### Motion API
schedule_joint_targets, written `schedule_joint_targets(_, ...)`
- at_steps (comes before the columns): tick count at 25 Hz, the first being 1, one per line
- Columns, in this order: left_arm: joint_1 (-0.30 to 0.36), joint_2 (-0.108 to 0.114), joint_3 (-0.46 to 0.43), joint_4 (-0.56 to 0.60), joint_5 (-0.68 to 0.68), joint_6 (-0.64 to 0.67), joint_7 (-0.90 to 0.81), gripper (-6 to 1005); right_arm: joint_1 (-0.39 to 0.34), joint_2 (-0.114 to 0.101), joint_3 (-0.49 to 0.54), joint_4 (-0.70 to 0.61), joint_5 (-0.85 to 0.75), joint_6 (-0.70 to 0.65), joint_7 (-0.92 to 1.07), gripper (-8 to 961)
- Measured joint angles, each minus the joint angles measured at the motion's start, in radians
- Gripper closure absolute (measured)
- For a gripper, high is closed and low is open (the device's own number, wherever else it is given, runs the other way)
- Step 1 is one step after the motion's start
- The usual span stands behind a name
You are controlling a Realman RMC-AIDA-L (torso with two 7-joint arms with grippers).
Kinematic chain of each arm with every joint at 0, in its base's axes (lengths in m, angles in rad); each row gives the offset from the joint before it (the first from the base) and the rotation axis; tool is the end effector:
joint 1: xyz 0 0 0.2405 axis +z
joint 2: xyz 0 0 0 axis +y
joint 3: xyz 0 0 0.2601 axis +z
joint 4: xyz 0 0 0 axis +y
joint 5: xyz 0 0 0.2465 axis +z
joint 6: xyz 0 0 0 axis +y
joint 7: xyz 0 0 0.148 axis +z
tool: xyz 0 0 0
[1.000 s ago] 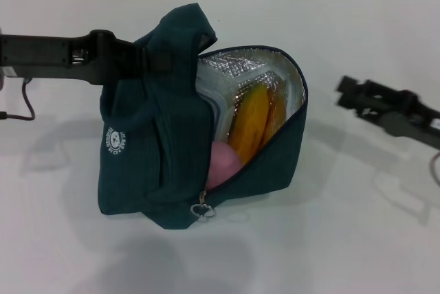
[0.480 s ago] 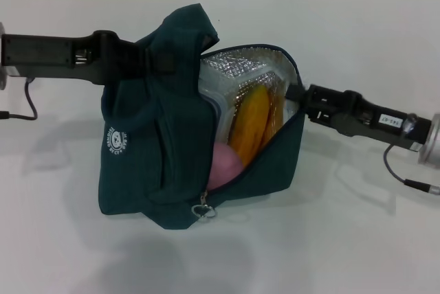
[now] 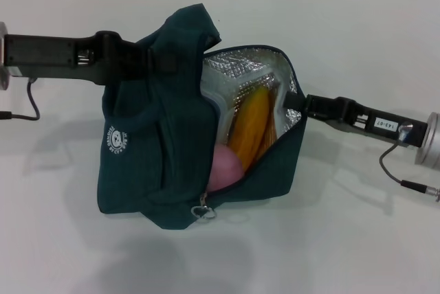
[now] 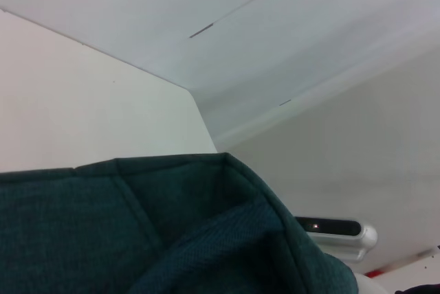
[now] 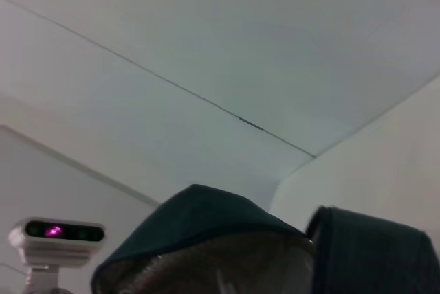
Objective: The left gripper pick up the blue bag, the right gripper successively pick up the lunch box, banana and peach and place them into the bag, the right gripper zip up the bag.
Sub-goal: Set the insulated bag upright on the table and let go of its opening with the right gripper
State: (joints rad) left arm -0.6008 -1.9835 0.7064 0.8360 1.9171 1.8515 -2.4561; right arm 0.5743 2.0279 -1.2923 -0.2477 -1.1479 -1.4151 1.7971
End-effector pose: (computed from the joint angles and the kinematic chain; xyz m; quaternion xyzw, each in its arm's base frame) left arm -0.2276 0.3739 0.0707 0.7995 0.5372 0.2589 0.0720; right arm 0.2620 0.3555 -0.0675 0.7618 -0.5161 -0.3915 0.0018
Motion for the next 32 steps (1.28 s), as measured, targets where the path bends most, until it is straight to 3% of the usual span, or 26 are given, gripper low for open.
schedule_joint_targets(2, -0.001, 0.0, 0.001, 0.0, 0.0, 0.001, 0.0, 954, -0.001, 0.0, -0.001, 0.0, 0.02, -0.021, -0.027, 772)
schedule_joint_targets(8, -0.008, 0.001, 0.001, 0.0, -0.001, 0.007, 0.004, 953, -0.007, 0.0, 0.002, 0.0, 0.048, -0.048, -0.061, 927)
schedule_joint_targets(18, -0.035, -0.009, 0.002, 0.0, -0.03, 0.049, 0.0, 953, -0.035, -0.013, 0.006, -0.008, 0.149, -0.179, -0.153, 905)
schedule_joint_targets(23, -0.065, -0.02, 0.004, -0.022, -0.063, 0.058, -0.007, 953, -0.094, -0.039, 0.038, -0.119, 0.213, -0.3, -0.165, 893)
schedule_joint_targets(26, -0.088, -0.026, 0.024, -0.085, -0.055, 0.045, 0.005, 953, -0.104, -0.04, 0.072, -0.141, 0.215, -0.332, -0.162, 887)
schedule_joint_targets(32, -0.084, -0.043, 0.061, -0.158, -0.025, -0.054, 0.05, 953, -0.097, -0.04, 0.088, -0.132, 0.181, -0.284, -0.161, 873)
